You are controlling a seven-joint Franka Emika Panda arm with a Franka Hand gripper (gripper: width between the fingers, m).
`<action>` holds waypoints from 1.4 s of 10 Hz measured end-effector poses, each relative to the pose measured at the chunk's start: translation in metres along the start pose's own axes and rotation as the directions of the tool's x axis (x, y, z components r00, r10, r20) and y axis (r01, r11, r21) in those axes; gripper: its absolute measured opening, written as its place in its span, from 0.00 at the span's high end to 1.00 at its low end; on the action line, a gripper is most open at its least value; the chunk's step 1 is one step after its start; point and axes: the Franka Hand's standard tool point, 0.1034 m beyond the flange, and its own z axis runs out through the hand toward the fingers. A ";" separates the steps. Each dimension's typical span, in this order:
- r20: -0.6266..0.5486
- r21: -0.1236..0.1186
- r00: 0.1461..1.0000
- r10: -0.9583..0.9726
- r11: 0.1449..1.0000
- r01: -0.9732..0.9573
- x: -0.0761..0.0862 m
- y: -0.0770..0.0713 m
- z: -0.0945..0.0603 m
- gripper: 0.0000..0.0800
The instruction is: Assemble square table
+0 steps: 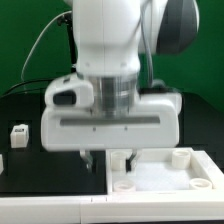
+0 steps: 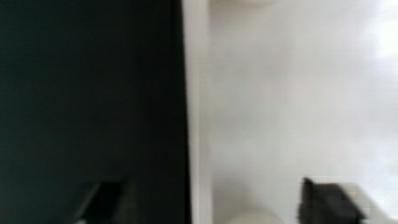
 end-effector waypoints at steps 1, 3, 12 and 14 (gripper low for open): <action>-0.021 0.005 0.998 0.051 0.999 -0.050 -0.003 -0.013 -0.017 0.26; -0.044 0.004 0.995 0.093 0.996 -0.093 -0.017 -0.023 -0.014 0.20; -0.101 -0.002 0.988 -0.116 0.993 0.117 -0.059 -0.033 -0.018 0.19; -0.102 0.000 0.987 -0.123 0.992 0.123 -0.067 -0.042 -0.012 0.19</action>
Offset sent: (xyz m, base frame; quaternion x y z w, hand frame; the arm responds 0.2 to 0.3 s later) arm 0.0000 0.0000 0.0000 0.0000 0.0000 0.0000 1.0000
